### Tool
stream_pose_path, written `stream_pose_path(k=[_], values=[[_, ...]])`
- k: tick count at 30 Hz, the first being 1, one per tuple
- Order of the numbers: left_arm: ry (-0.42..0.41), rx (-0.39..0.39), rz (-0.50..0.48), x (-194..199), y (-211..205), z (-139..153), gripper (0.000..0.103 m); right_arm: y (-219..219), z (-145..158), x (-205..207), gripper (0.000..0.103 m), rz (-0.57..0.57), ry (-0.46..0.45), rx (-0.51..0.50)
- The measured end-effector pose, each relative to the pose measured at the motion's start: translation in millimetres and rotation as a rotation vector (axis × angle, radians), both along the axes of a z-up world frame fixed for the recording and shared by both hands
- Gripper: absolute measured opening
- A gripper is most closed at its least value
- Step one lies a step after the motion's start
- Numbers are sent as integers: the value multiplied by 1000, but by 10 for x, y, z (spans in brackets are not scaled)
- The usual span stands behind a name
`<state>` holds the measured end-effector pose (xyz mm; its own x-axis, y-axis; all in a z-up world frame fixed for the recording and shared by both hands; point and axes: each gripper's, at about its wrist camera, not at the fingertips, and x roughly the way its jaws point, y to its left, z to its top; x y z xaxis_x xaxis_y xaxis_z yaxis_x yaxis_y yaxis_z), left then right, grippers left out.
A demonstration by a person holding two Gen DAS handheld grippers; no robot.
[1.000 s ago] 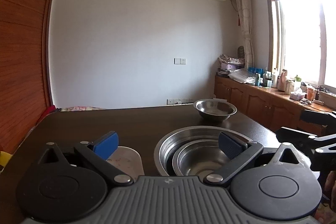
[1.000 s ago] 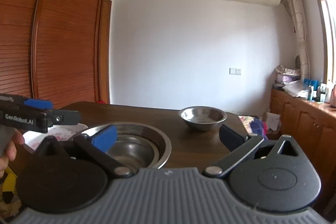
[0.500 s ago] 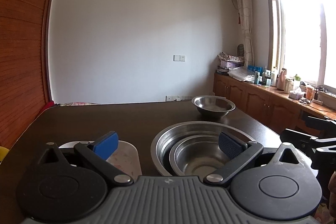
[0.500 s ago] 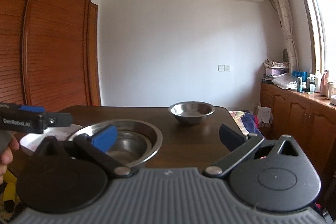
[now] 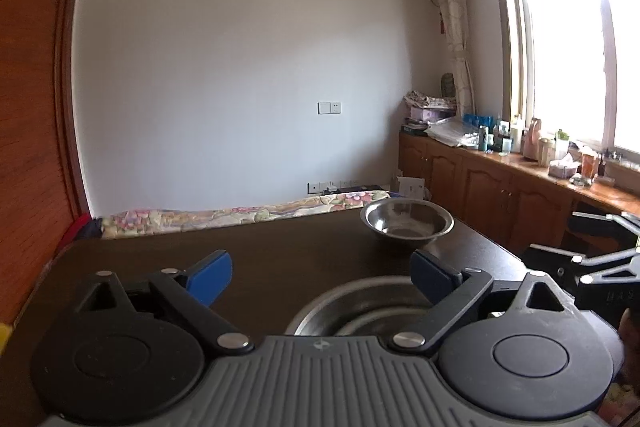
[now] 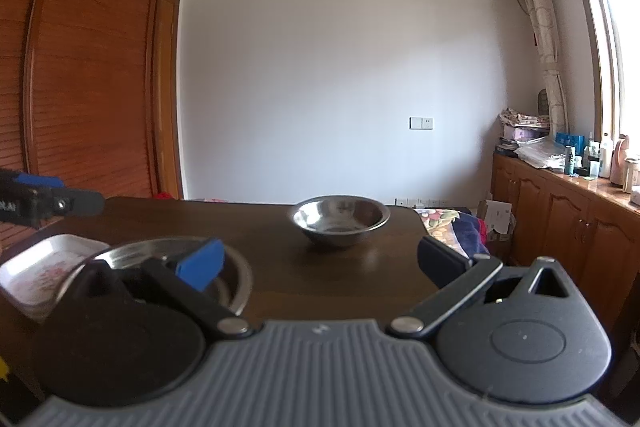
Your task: Organize plates and bowls
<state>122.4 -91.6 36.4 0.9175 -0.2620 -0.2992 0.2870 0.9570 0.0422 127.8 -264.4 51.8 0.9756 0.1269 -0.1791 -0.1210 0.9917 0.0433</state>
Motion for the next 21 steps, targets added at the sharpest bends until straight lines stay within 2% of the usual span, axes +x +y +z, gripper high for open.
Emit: stream_pose_path(k=[3,5,9,17,21], values=[[-1,25,-9,141,-85,56,103,-91,40,124,99,8,7,-8],[5,28,-16,255,-139,107,103,-158,70,226,92,9,14,-19],[32,33,-44,485,-231,176,103,-260,110,399,88,16,29,-27],[65,103,-85,857,-428,244,101,-426,204,887,72,69,87,-33],[91,122,-101,1023,-472,264,100,-456,198,1105,68,85,112,-43]])
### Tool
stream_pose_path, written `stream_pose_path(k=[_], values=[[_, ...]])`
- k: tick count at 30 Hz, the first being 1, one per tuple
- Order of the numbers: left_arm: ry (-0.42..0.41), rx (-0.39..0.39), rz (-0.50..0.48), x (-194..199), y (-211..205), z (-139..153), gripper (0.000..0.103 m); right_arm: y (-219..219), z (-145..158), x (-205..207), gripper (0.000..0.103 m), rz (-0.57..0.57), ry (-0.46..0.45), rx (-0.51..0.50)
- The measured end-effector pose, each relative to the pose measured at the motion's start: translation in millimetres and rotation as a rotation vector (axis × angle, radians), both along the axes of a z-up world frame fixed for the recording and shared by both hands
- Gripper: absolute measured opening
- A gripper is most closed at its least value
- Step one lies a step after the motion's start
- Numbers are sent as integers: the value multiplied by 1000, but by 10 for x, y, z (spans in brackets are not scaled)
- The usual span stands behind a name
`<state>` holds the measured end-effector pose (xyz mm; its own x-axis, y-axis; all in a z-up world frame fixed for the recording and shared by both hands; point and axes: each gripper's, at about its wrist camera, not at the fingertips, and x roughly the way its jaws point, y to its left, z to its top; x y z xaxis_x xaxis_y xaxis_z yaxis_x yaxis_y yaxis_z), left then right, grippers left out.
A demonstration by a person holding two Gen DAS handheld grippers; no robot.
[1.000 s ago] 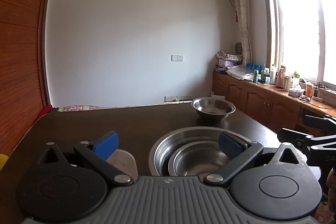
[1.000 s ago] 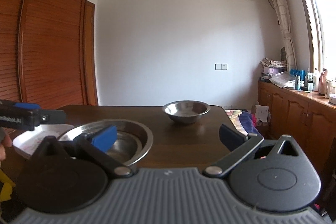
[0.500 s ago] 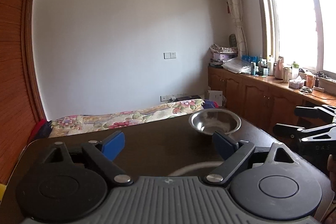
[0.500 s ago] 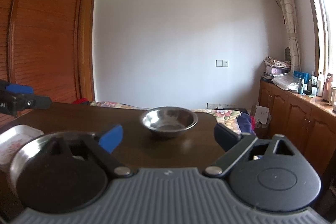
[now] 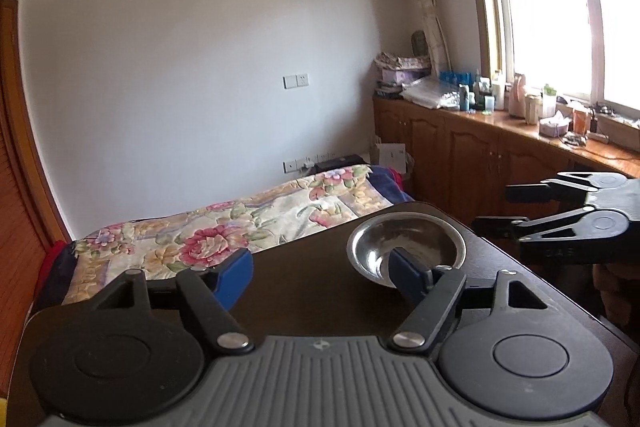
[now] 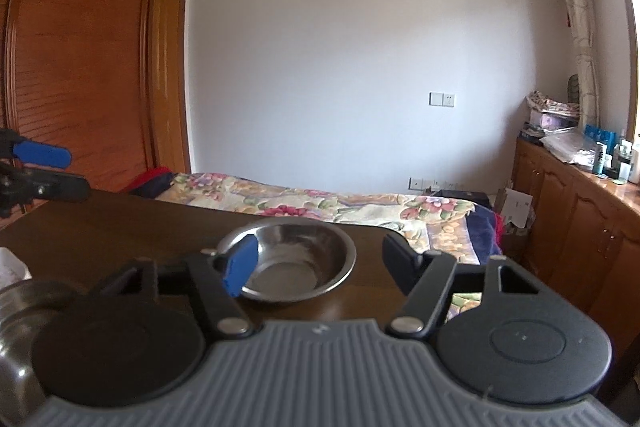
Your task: Organize plates and bowls
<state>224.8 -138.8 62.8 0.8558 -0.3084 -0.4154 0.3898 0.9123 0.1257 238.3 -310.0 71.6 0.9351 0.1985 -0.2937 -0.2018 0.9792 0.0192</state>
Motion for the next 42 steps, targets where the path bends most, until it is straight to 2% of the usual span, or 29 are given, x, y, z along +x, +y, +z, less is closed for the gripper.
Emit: stream_pose_path(k=[11,27,31,35,38,42], values=[[76,52,-48,486,-263,-20,99,5,-63,463,61,51,126,-21],[164,116,-62,1064,-590,-301,89,-33,-161,702,56,83,248,-2],[186,129,-63,1149,-636,-364,84,-31,-159,726,49,92,260,-1],[205,153,-62,1239,-708,-408,78,-45,-177,760,34,93,267,-9],[223,175,-57,1291,-744,-441,73,-66,-207,778,27,100,274,-6],[254,168,-71,1332,-752,-473,70,-84,-232,784,22,101,275,-1]])
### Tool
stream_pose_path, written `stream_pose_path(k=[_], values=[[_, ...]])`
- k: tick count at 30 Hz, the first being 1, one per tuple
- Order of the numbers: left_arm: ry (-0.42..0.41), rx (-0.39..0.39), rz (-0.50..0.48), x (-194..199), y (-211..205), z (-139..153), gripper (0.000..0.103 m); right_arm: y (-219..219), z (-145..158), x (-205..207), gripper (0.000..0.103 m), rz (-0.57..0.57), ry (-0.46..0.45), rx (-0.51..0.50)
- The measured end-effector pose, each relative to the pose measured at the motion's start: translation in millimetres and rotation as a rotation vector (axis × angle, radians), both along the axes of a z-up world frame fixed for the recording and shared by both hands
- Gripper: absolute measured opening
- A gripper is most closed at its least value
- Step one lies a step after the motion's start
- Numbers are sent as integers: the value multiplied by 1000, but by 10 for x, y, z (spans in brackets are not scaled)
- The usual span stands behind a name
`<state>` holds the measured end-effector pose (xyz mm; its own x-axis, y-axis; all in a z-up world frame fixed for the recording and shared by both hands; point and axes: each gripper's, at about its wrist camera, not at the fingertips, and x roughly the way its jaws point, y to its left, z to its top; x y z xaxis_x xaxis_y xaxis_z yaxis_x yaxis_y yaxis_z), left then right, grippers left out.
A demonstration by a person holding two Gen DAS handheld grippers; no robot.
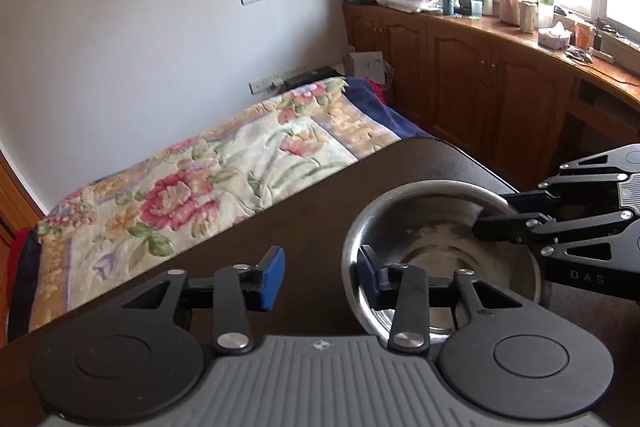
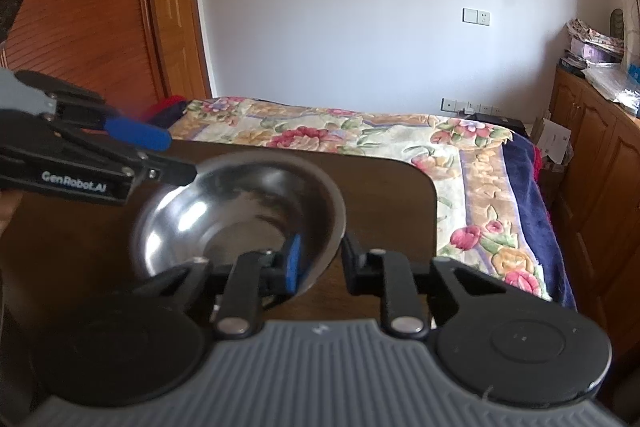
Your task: Organize plates and bowls
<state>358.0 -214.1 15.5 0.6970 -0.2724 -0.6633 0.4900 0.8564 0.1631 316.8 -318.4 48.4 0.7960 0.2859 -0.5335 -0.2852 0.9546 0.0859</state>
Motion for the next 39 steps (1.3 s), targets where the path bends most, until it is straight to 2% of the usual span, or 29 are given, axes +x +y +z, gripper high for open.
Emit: stream_pose_path(k=[7,13,18,24,39], values=[[21,5,-23,-45,-30,-53,63,19,-21,-12,20,-5,-4,-10],[37,22,-60,-101,-89,-105,48,28,-32,-24,19,-4,-11,-20],[12,20,-72,-160,-84,-71,46,30,-54,-42,19,-4,-21,-34],[-12,2,-68,-227,-68,-24,44,-18,-58,-23,18,-12,-11,4],[-103,-44,-68,-568,73,277,37,4,116,-175,15,-50,-80,25]])
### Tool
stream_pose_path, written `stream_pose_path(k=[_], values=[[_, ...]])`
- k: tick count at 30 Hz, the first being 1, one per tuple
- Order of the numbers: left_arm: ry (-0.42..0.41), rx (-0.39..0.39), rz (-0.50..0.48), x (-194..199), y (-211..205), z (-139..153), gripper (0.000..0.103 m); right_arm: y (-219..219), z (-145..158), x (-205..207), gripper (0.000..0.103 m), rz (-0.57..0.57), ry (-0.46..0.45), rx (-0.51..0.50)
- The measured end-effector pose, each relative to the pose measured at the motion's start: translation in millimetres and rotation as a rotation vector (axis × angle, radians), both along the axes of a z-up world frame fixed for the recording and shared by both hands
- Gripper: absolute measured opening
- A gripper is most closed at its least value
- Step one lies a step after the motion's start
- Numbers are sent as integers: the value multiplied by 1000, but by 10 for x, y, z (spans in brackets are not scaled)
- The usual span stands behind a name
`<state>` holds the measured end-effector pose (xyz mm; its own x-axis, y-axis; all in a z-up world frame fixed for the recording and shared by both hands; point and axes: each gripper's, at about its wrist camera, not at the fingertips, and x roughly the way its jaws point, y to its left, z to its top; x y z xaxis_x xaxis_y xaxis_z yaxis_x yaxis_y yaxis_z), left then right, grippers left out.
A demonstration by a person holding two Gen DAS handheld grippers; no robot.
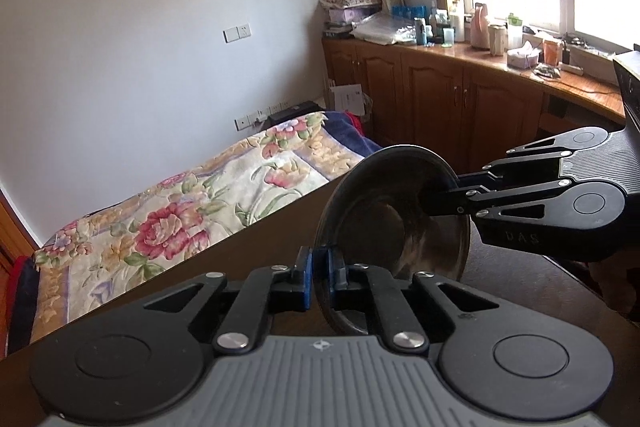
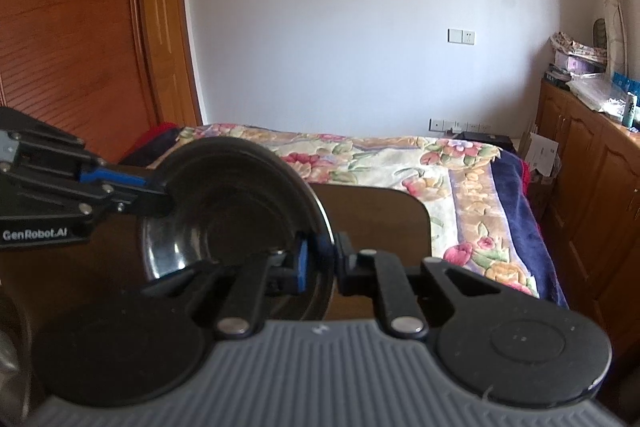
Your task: Organize plates and bowls
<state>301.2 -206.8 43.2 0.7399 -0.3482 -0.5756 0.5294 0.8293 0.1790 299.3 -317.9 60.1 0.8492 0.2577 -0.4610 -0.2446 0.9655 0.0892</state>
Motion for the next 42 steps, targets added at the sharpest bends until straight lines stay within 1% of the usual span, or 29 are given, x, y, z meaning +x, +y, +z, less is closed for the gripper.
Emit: stream_pose_path(k=[11,17,23,31,42], values=[[-69,-26,5,-419,173,301,37,100,277,-249,15,7,-63,-20],[-97,-43,9,-705,315,408,37,211,426,-457,15,14,-104,-37],[-105,-57,13,-959,440,388,37,304,469,-637,15,23,-128,-50],[-96,-90,13,-1234,634,361,37,399,462,-820,15,41,-130,-67],[-92,-124,22,-1494,846,319,37,561,476,-1012,15,60,-130,-82]])
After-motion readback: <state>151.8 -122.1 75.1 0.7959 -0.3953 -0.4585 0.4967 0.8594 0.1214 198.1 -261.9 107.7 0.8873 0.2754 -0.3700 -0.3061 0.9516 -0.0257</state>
